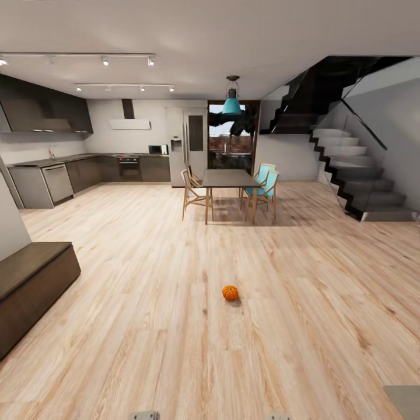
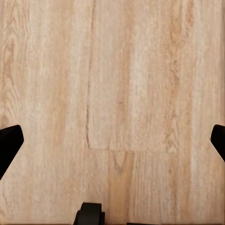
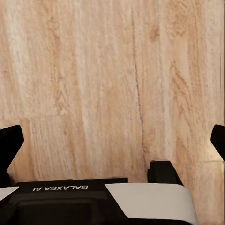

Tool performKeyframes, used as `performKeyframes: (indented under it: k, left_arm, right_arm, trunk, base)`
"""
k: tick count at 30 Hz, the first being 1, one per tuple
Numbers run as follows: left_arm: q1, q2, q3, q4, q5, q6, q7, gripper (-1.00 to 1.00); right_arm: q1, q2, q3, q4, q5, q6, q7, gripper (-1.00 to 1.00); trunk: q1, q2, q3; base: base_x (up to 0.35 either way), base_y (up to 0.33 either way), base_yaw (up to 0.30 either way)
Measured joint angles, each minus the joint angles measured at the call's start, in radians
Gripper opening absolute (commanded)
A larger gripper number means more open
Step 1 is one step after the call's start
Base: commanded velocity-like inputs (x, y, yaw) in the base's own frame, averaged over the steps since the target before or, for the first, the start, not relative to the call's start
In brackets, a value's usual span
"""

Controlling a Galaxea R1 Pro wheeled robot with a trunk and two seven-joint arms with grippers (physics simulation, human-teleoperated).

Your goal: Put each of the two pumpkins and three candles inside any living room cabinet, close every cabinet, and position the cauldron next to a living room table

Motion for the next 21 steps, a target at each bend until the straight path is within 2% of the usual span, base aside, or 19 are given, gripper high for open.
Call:
performKeyframes:
  k: [6,15,21]
  left_arm:
    - [0.000,0.000,0.001,0.000,0.000,-0.001,0.000,1.00]
    - [0.000,-0.001,0.001,0.000,0.000,0.001,0.001,1.00]
    - [0.000,0.002,0.003,0.000,0.000,-0.001,-0.001,1.00]
  right_arm:
    - [0.000,0.010,0.004,0.000,0.002,0.001,-0.060,1.00]
    - [0.000,0.024,0.007,0.000,0.008,0.003,-0.065,1.00]
    - [0.000,0.026,0.008,0.000,0.009,0.004,-0.065,1.00]
  trunk:
    - [0.000,0.000,0.000]
    - [0.000,0.000,0.000]
    - [0.000,0.000,0.000]
  base:
    - [-0.020,-0.019,0.000]
    - [-0.086,-0.044,0.000]
    - [0.213,-0.021,0.018]
